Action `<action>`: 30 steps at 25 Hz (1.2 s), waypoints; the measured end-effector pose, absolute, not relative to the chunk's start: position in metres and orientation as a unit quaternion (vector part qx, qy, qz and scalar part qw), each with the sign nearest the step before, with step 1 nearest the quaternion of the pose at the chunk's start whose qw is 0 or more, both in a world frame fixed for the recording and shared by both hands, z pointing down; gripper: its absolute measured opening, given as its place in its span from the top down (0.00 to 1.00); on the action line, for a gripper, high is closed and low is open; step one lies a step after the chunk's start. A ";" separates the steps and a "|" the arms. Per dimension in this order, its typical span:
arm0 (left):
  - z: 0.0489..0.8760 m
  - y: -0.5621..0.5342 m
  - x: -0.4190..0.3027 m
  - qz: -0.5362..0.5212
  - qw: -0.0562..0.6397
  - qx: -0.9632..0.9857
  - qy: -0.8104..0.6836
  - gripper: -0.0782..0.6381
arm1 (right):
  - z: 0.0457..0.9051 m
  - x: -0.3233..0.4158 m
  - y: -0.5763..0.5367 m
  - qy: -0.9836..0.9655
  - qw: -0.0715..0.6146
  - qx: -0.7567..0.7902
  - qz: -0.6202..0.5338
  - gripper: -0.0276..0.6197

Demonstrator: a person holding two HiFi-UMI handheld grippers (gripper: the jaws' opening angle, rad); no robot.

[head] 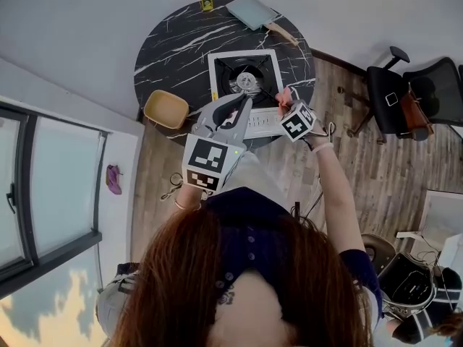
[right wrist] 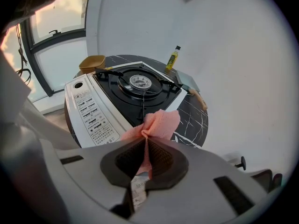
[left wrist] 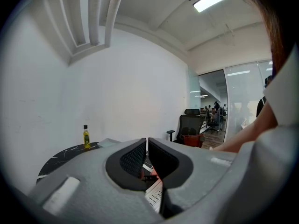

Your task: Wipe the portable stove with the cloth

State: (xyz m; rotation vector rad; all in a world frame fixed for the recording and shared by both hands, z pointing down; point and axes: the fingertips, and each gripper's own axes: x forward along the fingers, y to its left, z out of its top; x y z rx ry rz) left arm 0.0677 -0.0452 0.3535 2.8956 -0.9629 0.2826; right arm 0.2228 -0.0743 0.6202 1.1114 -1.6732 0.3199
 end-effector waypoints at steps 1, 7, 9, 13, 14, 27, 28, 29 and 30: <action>0.353 -0.044 0.067 0.092 0.038 0.944 -0.314 0.86 | 0.620 0.222 -0.073 -0.700 0.525 0.465 0.135 0.92; 0.354 -0.035 0.060 0.092 0.037 0.944 -0.313 0.86 | 0.618 0.218 -0.067 -0.697 0.526 0.471 0.128 0.92; 0.355 -0.033 0.057 0.091 0.036 0.944 -0.315 0.86 | 0.620 0.218 -0.064 -0.695 0.529 0.471 0.124 0.92; 0.355 -0.029 0.053 0.091 0.036 0.944 -0.314 0.86 | 0.621 0.217 -0.058 -0.692 0.525 0.478 0.128 0.92; 0.355 -0.027 0.052 0.091 0.036 0.945 -0.313 0.86 | 0.621 0.217 -0.056 -0.691 0.525 0.479 0.130 0.92; 0.356 -0.008 0.041 0.095 0.032 0.943 -0.318 0.86 | 0.624 0.216 -0.033 -0.687 0.523 0.485 0.137 0.92; 0.356 -0.007 0.040 0.095 0.032 0.943 -0.319 0.86 | 0.622 0.216 -0.032 -0.688 0.521 0.487 0.136 0.92; 0.356 -0.006 0.039 0.095 0.031 0.942 -0.320 0.86 | 0.620 0.215 -0.031 -0.689 0.518 0.489 0.136 0.92; 0.356 -0.004 0.038 0.095 0.031 0.942 -0.322 0.86 | 0.620 0.214 -0.030 -0.689 0.516 0.490 0.137 0.92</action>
